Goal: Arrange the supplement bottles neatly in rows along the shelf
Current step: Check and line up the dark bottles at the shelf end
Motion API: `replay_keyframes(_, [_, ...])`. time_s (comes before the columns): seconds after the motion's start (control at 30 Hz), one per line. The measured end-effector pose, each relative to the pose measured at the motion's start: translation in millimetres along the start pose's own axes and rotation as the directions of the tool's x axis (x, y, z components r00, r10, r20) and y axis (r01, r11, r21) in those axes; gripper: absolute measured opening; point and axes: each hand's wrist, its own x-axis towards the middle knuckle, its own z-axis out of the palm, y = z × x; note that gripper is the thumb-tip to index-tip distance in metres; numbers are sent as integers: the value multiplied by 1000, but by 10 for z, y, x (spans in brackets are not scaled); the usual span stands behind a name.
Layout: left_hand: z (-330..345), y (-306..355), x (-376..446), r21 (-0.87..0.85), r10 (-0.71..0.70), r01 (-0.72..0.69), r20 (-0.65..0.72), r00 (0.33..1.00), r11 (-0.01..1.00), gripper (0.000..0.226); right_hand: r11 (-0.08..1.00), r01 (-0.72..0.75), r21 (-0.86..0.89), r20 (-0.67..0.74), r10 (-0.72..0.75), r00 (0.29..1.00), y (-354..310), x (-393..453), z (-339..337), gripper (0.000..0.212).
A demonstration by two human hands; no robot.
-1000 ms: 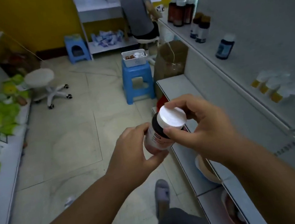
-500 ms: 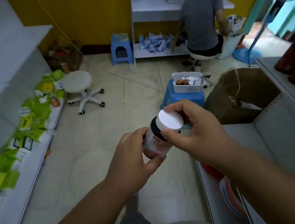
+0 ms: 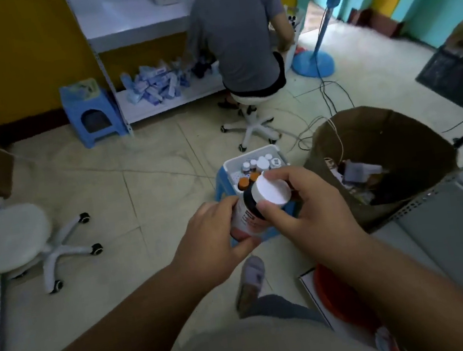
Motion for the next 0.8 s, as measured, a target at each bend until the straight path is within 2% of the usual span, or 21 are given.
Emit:
replay_keyframes(0.13, [-26,-372,1196,26,-2,1,32,999,1000,56,994,-106,-10,24,106,994,445,1106,125,40])
replay_keyframes(0.27, [-124,-715,2283,26,14,-17,138,990,999,52,976,-197,-90,80,204,976,719,2127,125,37])
replay_keyframes(0.43, [108,-1300,3488,28,118,-131,277,954,991,54,931,-332,-151,44,342,939,1176,3066,418,40])
replay_keyframes(0.53, [461,-1675,4030,76,213,-260,376,902,963,52,864,-477,-162,-65,473,879,1593,3319,813,42])
replay_keyframes(0.67, [977,-2118,4363,107,258,-353,495,830,929,59,760,-640,-108,-186,617,764,2056,3356,1417,33])
replay_keyframes(0.8, [1441,-2363,4415,77,179,-295,642,745,952,49,688,-709,-155,-273,660,700,2484,3274,1904,36])
